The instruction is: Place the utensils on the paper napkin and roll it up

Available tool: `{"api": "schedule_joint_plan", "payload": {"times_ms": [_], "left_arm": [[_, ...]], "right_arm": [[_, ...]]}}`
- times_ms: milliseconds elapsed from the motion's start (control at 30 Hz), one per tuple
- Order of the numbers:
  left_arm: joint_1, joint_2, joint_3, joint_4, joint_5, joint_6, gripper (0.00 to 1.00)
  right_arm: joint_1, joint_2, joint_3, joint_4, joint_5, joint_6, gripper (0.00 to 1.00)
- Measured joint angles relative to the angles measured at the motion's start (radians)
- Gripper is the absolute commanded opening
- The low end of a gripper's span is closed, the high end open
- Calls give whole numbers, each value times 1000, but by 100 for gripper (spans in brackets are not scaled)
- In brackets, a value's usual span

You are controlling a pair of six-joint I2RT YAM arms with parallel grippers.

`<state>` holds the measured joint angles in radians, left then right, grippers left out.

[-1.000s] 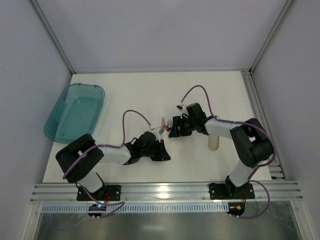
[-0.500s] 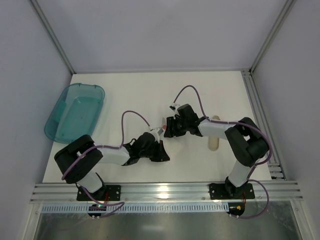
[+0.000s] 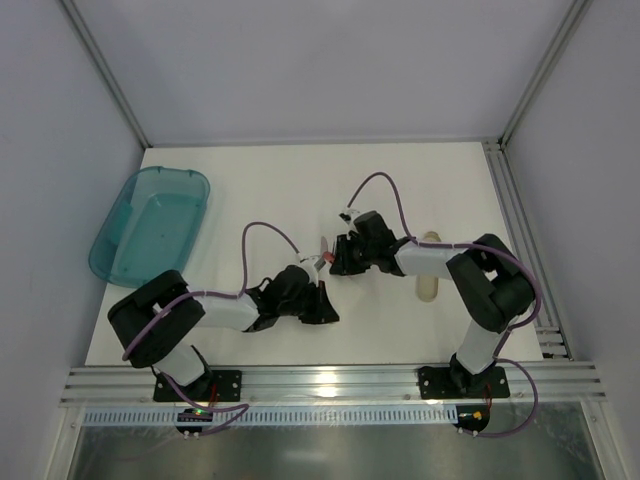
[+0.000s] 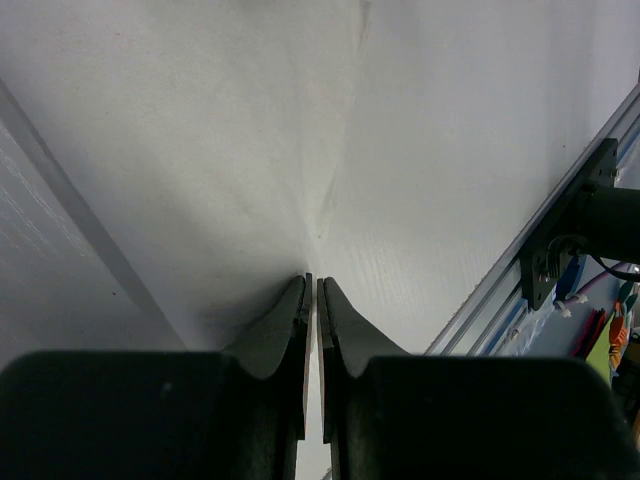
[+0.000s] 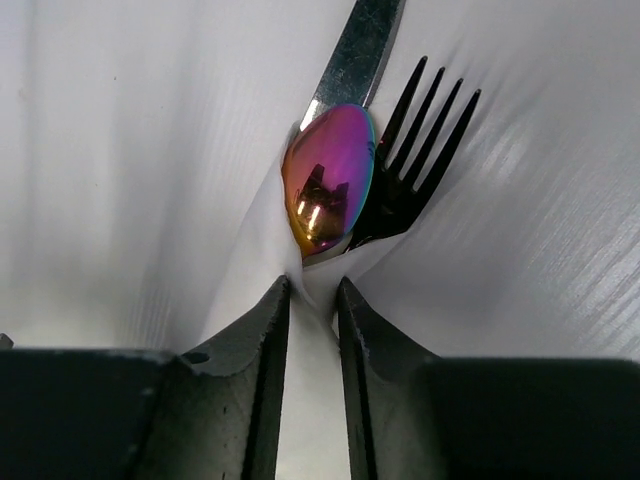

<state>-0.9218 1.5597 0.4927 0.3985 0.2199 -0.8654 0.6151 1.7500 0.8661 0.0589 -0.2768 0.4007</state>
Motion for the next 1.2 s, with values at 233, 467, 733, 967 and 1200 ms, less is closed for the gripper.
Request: {"api": "schedule_joint_plan", "payload": {"times_ms": [233,467,733,967,1200], "left_arm": [[0,-8,-3,-7,-7,-14,12],[-1,-61,15,-110,-46,-30,35],[89,-211,202,-408,-113,16,56],[323,-217,191,-457,-19,82,60],[345,-167,112,-415,85,115,60]], "right_arm": [[-2,0,-37,75,-30,31,4],[-10,-5,-88,173,-63,56,4],[-10,-5,-95,200,-81,50,4],[-10,-10,-127,264,-93,27,4],[-10,-69,-171,286,-94,-16,4]]}}
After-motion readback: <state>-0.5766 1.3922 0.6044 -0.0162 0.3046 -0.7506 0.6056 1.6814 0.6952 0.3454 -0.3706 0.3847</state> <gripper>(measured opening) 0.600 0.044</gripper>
